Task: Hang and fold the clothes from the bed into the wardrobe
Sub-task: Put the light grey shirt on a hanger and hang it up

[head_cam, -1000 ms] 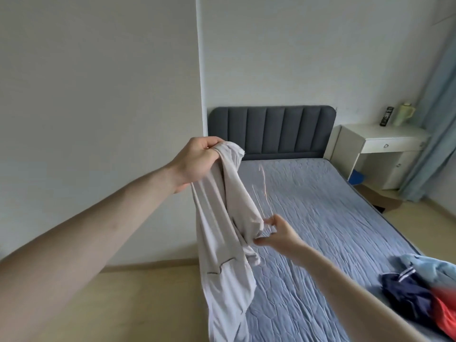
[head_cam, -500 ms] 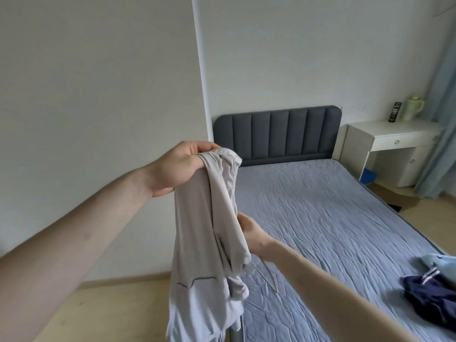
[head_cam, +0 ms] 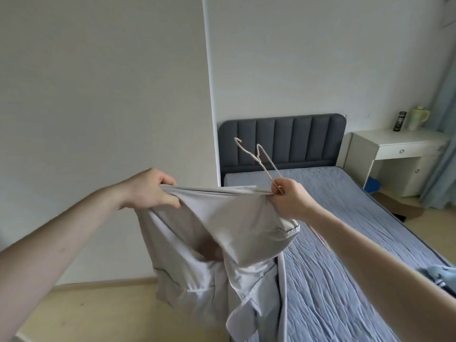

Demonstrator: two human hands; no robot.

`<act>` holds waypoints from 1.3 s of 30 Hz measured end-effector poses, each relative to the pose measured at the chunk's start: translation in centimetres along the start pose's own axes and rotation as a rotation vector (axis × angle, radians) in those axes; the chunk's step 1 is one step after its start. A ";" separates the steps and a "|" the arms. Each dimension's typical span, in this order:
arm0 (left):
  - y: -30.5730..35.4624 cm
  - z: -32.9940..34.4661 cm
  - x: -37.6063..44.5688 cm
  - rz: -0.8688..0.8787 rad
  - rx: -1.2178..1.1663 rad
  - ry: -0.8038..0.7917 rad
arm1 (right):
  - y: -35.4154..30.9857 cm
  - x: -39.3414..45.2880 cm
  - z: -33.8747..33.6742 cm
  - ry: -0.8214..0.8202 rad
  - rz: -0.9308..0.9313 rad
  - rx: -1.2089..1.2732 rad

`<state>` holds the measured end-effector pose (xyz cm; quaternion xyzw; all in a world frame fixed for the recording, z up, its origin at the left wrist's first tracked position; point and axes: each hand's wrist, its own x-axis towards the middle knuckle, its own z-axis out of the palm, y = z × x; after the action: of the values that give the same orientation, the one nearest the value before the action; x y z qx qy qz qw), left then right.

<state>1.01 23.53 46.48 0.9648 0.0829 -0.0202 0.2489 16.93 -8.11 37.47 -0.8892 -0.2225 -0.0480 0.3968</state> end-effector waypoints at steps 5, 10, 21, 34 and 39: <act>0.1 1.2 1.7 0.026 0.038 0.073 | -0.4 1.4 -4.3 0.092 -0.058 -0.065; 1.1 3.3 4.2 -0.021 -0.020 0.167 | -0.2 2.5 -6.1 0.147 0.013 -0.051; 1.3 2.7 7.5 -0.141 -0.557 0.113 | 0.9 -2.5 -6.0 -0.061 -0.012 0.079; -4.7 3.1 8.4 -0.290 -0.376 0.324 | -0.4 -9.1 -4.7 -0.146 -0.113 0.138; -4.6 2.5 8.7 -0.255 -0.384 0.377 | -1.5 -9.5 -4.6 -0.170 -0.141 0.170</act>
<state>8.77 27.62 41.43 0.8686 0.2507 0.1442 0.4023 8.18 -13.96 39.17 -0.8354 -0.3207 0.0187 0.4461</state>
